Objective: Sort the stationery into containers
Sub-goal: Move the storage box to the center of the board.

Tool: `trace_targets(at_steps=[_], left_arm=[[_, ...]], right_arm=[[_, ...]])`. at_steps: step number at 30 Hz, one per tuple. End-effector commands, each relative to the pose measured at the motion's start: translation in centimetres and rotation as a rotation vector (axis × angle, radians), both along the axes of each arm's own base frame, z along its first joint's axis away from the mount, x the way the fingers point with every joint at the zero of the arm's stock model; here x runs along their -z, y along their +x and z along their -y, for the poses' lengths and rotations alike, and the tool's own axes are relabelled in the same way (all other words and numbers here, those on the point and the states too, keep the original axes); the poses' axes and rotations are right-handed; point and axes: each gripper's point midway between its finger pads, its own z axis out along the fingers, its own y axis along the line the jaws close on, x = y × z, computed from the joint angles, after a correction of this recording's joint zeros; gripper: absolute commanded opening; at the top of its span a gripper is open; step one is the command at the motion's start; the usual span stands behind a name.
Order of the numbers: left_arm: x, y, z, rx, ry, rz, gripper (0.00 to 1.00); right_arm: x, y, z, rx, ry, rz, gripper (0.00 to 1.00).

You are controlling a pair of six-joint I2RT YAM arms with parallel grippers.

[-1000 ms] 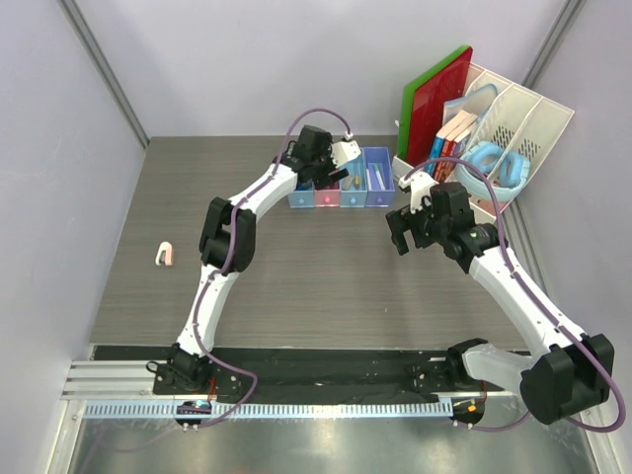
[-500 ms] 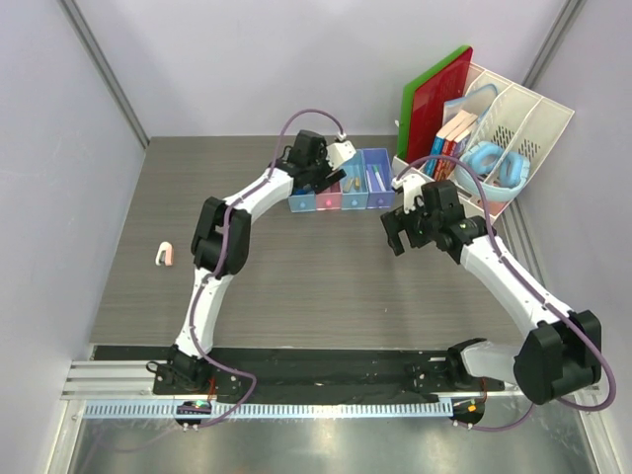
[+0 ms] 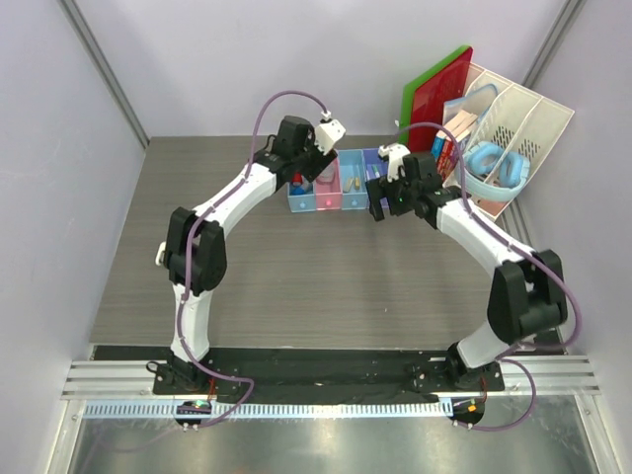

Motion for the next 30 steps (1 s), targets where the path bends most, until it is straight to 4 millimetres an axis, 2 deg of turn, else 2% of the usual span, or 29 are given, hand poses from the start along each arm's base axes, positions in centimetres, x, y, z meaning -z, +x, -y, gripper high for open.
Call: trace_targets(at_steps=[1,4,6,7,8,10,11,13,14,16,18,24,27,30], left_arm=[[-0.3,-1.4,-0.6,-0.099,-0.056,-0.089,0.54],[2.0,-2.5,-0.1,-0.105,-0.085,-0.189,0.55],[2.8,-2.9,0.3,-0.104,-0.104,-0.233,0.56],[3.1,-3.0,0.5,-0.105,-0.109,-0.25,0.56],[3.8,-3.0,0.7,-0.104,-0.108,-0.274,0.57],[4.2,-3.1,1.1,-0.1,-0.12,-0.298,0.57],[4.6,-3.0,1.2,-0.103,-0.119,-0.307,0.57],[4.9,-3.0,1.4,-0.1,-0.124,-0.317,0.57],[5.1,-2.9,1.5,-0.102,-0.126,-0.323,0.57],[6.1,-2.8,1.6,-0.102,-0.12,-0.337,0.56],[7.1,-2.7,1.7,-0.103,-0.114,-0.352,0.56],[9.2,-3.0,1.6,-0.107,-0.093,-0.386,0.56],[9.4,-3.0,1.4,-0.109,-0.082,-0.379,0.55],[8.5,-2.8,1.3,-0.108,-0.115,-0.38,0.55]], right_arm=[[-3.0,6.2,-1.4,0.093,0.085,0.125,0.93],[-2.5,8.6,-2.1,0.115,0.105,0.135,0.92],[-2.4,9.9,-2.3,0.132,0.108,0.152,0.92],[-3.3,10.8,-2.6,0.134,0.118,0.174,0.92],[-1.9,11.5,-2.7,0.141,0.107,0.155,0.92],[-2.1,12.8,-3.0,0.147,0.107,0.169,0.92],[-0.9,13.4,-3.1,0.146,0.098,0.152,0.92],[-0.6,14.5,-3.4,0.149,0.094,0.158,0.92],[0.9,15.0,-3.5,0.152,0.084,0.134,0.92],[1.0,15.8,-3.7,0.153,0.086,0.14,0.92],[2.8,16.2,-3.9,0.154,0.077,0.114,0.92],[5.7,16.4,-4.1,0.149,0.056,0.072,0.92],[6.4,16.0,-4.1,0.148,0.049,0.055,0.92],[5.9,15.6,-4.3,0.138,0.054,0.058,0.92]])
